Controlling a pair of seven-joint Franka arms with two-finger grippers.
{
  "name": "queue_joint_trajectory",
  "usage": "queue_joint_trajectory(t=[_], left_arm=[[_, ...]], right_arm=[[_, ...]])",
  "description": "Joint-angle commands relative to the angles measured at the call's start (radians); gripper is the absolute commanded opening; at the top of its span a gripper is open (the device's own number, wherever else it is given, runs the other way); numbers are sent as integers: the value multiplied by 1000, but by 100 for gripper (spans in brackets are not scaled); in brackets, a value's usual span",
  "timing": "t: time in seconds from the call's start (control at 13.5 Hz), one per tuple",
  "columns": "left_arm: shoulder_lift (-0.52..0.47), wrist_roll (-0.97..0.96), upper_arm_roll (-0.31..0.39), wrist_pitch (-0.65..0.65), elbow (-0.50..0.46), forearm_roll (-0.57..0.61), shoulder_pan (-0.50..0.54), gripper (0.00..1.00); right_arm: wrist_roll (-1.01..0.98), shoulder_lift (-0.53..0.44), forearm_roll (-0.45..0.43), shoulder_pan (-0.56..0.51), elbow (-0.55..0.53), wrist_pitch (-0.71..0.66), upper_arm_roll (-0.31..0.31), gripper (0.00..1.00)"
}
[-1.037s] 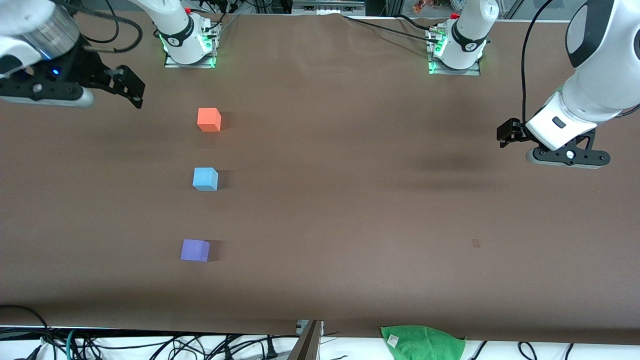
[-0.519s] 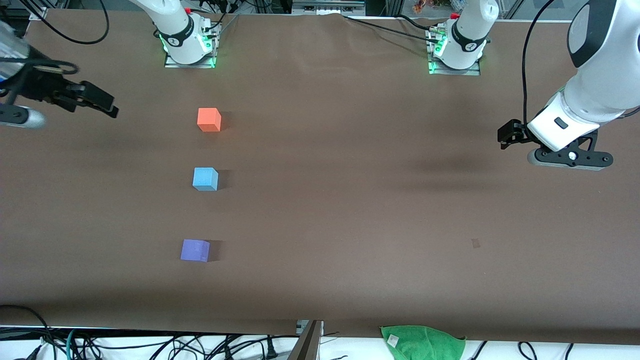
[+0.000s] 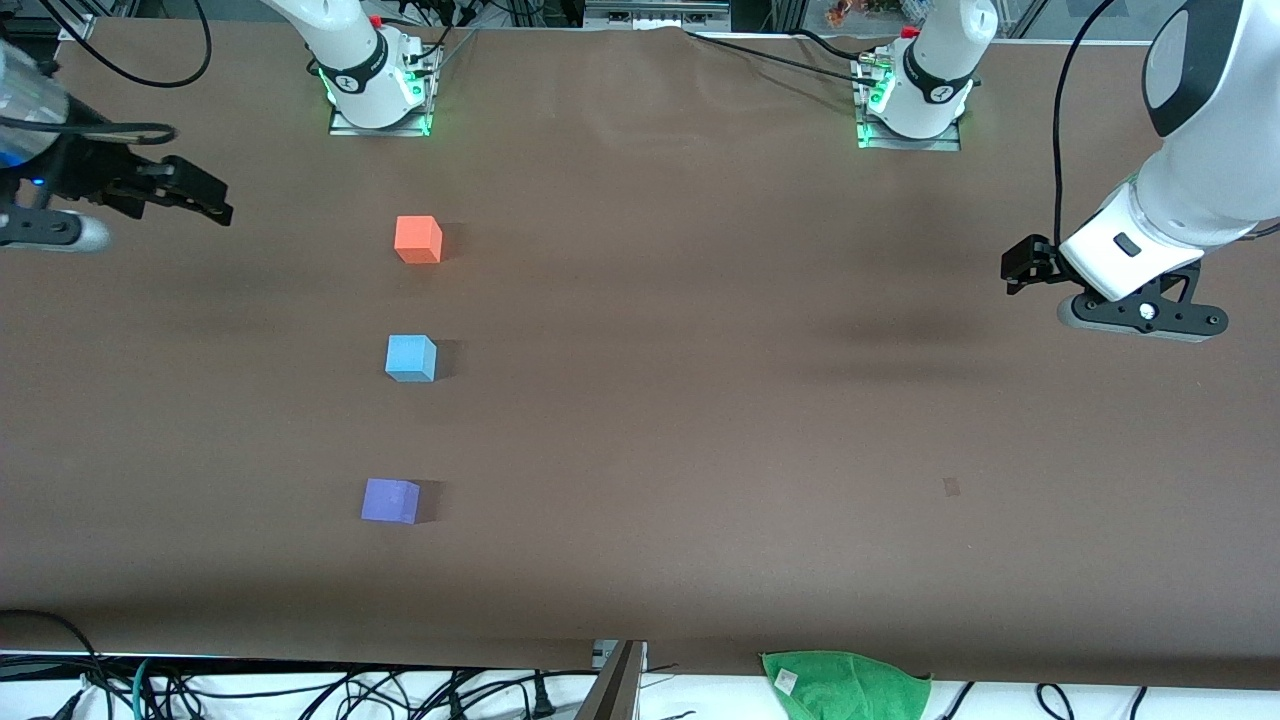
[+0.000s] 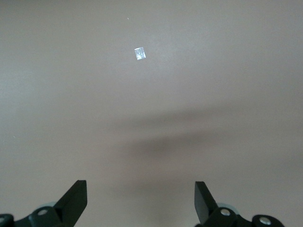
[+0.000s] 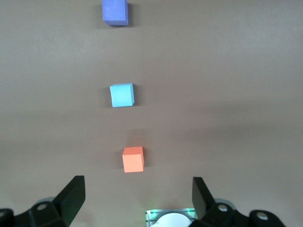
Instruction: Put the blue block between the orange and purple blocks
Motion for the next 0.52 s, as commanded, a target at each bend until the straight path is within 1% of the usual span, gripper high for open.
queue_joint_trajectory(t=[0.0,0.3,0.37,0.44], left_arm=[[17,29,1,-25,36,-15,5,100],[17,29,1,-25,36,-15,5,100],[17,29,1,-25,36,-15,5,100],[17,31,1,-25,36,-15,5,100]], right_arm=[[-17,-42,-20,-19,-42,15,22,100],[-19,-37,-16,-20,-41,20,15,100],[-20,-36,-13,-22,-41,20,-6,100],[-23,-36,-13,-20,-39,23,-10,100]])
